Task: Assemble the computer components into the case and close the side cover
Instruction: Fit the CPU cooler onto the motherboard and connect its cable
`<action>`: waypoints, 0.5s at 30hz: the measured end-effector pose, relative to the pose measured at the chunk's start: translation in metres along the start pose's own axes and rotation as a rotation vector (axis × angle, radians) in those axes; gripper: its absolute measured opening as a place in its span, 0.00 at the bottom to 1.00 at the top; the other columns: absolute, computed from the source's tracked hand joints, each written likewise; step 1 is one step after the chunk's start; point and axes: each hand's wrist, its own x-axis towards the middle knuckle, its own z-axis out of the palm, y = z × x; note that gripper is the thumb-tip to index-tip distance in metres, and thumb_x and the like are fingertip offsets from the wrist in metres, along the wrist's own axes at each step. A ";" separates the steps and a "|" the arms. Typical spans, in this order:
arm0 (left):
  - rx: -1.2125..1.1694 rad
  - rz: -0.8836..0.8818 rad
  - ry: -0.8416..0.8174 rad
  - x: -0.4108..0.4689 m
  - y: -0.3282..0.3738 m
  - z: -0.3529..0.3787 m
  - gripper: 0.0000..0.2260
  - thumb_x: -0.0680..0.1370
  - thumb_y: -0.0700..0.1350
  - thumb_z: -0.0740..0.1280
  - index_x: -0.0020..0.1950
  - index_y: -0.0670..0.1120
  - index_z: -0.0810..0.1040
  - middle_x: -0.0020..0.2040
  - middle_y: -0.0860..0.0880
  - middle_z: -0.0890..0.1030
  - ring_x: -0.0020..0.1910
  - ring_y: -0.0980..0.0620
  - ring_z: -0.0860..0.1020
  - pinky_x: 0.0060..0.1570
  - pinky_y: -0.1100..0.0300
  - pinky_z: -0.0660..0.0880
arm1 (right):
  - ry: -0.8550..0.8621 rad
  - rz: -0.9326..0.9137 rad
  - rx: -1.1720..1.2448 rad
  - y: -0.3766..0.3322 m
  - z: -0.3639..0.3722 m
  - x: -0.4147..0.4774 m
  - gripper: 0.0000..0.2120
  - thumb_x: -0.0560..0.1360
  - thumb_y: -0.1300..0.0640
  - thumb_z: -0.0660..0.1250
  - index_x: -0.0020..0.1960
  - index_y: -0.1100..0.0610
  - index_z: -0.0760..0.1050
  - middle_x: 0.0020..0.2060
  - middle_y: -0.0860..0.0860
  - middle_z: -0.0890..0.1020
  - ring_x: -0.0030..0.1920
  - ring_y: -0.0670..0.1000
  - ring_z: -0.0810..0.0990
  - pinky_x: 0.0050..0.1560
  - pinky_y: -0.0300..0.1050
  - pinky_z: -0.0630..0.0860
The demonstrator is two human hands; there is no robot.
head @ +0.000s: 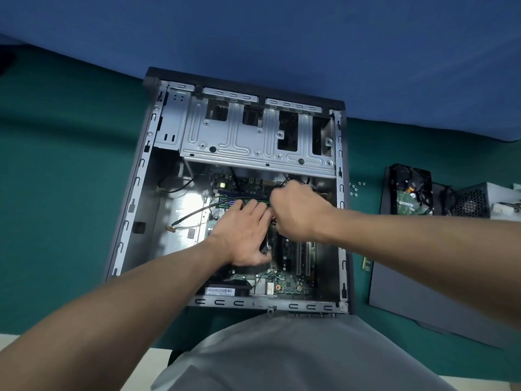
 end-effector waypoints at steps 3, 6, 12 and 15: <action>0.010 0.000 0.032 -0.001 0.000 0.002 0.41 0.70 0.72 0.50 0.67 0.40 0.65 0.57 0.42 0.71 0.53 0.45 0.69 0.57 0.44 0.68 | -0.094 0.419 0.369 0.004 -0.001 0.014 0.08 0.78 0.63 0.60 0.42 0.65 0.70 0.43 0.57 0.76 0.33 0.52 0.74 0.28 0.40 0.69; 0.016 -0.001 0.035 -0.002 0.000 0.000 0.40 0.70 0.72 0.50 0.65 0.40 0.66 0.57 0.42 0.72 0.54 0.45 0.69 0.56 0.45 0.68 | -0.352 0.113 0.075 0.006 -0.012 0.005 0.09 0.80 0.62 0.60 0.57 0.67 0.72 0.41 0.56 0.78 0.36 0.52 0.77 0.28 0.40 0.73; -0.033 -0.007 -0.005 -0.002 0.001 -0.003 0.38 0.68 0.70 0.58 0.68 0.45 0.69 0.60 0.45 0.71 0.59 0.46 0.67 0.63 0.46 0.64 | 0.023 -0.750 -0.834 0.008 -0.008 -0.010 0.11 0.81 0.60 0.52 0.51 0.60 0.73 0.38 0.53 0.78 0.32 0.55 0.70 0.31 0.46 0.67; -0.023 -0.005 -0.007 -0.002 0.001 -0.003 0.38 0.70 0.72 0.54 0.67 0.44 0.69 0.61 0.43 0.72 0.60 0.45 0.68 0.62 0.45 0.65 | 0.038 -0.567 -0.524 0.010 -0.003 -0.002 0.03 0.77 0.60 0.59 0.46 0.59 0.71 0.35 0.52 0.77 0.34 0.56 0.75 0.33 0.47 0.67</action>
